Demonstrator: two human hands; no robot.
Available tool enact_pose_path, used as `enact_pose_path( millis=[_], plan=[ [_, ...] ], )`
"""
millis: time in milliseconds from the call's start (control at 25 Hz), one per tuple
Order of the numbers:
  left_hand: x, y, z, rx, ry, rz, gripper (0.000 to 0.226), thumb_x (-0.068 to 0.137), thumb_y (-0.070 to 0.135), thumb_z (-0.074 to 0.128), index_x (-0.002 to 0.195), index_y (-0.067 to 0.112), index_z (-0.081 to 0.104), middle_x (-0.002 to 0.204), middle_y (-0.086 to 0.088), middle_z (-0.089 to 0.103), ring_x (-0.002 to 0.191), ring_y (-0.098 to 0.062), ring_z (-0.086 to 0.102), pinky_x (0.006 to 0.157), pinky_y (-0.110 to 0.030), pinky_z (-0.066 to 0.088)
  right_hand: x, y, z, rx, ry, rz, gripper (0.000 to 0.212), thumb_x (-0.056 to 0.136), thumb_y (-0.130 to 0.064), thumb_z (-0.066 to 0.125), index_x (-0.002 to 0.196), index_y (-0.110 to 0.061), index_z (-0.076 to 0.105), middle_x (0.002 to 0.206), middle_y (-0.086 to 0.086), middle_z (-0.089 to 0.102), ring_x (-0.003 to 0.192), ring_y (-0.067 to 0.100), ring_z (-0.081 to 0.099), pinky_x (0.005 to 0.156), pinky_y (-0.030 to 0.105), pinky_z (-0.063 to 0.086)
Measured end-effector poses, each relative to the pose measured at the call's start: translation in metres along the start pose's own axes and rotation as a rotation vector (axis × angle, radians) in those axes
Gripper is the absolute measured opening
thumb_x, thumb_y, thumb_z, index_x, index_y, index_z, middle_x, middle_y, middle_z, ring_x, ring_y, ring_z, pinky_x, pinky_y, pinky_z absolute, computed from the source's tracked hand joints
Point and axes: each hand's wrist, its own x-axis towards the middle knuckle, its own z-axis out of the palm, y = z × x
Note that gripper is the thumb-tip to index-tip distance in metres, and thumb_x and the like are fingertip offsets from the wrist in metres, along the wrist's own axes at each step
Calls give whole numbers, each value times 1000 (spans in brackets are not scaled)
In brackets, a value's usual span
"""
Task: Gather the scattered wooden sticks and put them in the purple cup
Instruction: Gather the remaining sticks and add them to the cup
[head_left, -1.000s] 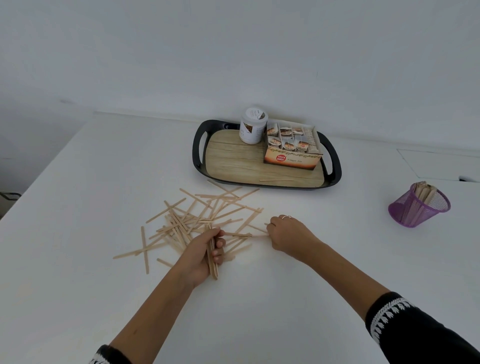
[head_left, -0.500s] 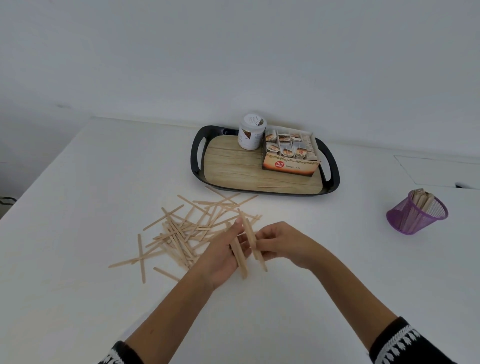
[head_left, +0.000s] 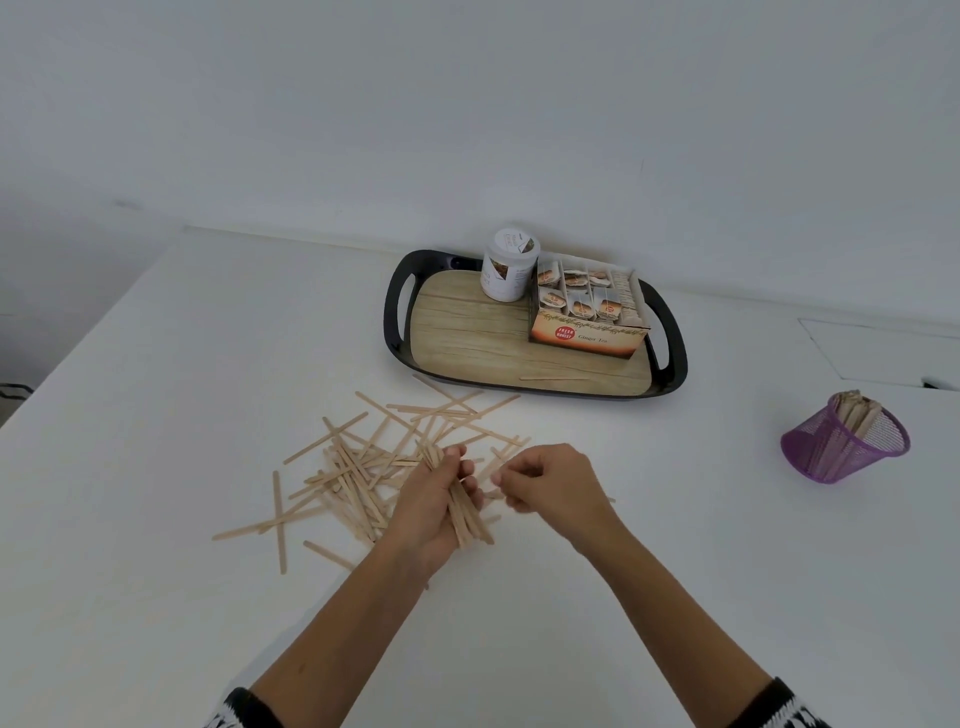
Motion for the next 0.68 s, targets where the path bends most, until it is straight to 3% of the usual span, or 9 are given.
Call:
enact_pose_path(
  millis=[80, 160, 200, 360, 520, 640, 680],
  plan=[
    [1, 10, -10, 5, 38, -7, 7, 96, 19, 55, 92, 13, 56, 60, 2, 51, 43, -5, 44, 40, -19, 42, 10, 8, -5, -306, 136, -5, 16, 86, -27, 64, 95, -16, 72, 90, -3, 68, 92, 16, 66, 80, 28, 51],
    [1, 21, -22, 13, 47, -18, 10, 95, 17, 55, 86, 14, 52, 56, 4, 46, 39, -4, 37, 35, -16, 35, 14, 17, -4, -674, 94, 86, 35, 93, -33, 53, 118, -9, 59, 121, 7, 53, 118, 30, 50, 93, 36, 44],
    [1, 26, -28, 17, 49, -19, 12, 95, 15, 55, 84, 14, 50, 55, 4, 44, 39, -4, 35, 35, -16, 33, 14, 20, -1, -808, 43, 140, 36, 94, -31, 49, 121, -8, 53, 127, 10, 44, 122, 36, 43, 95, 41, 42],
    [2, 44, -48, 30, 79, -13, 17, 94, 11, 53, 78, 14, 48, 53, 4, 42, 37, -4, 32, 34, -16, 30, 9, 23, 13, -997, -17, 117, 31, 88, -3, 50, 119, -5, 48, 125, 15, 40, 116, 35, 46, 91, 38, 46],
    [2, 43, -54, 68, 72, -5, 12, 96, 11, 51, 84, 12, 52, 54, 3, 42, 38, -5, 32, 33, -16, 29, 8, 24, 20, -974, 2, 89, 34, 82, 4, 60, 113, -5, 52, 116, 13, 54, 109, 27, 56, 85, 29, 49],
    [1, 43, -52, 116, 69, 4, 11, 96, 11, 51, 85, 12, 52, 55, 3, 43, 38, -5, 33, 34, -17, 31, 10, 23, 17, -904, 28, 104, 11, 86, -1, 55, 90, -11, 53, 97, 5, 59, 90, 21, 60, 66, 21, 41],
    [1, 43, -51, 128, 68, 7, 11, 96, 11, 52, 85, 12, 52, 55, 3, 43, 38, -5, 34, 34, -17, 32, 12, 25, 14, -876, 45, 121, 15, 86, -3, 54, 77, -13, 47, 84, 1, 56, 79, 19, 58, 58, 19, 37]
  ],
)
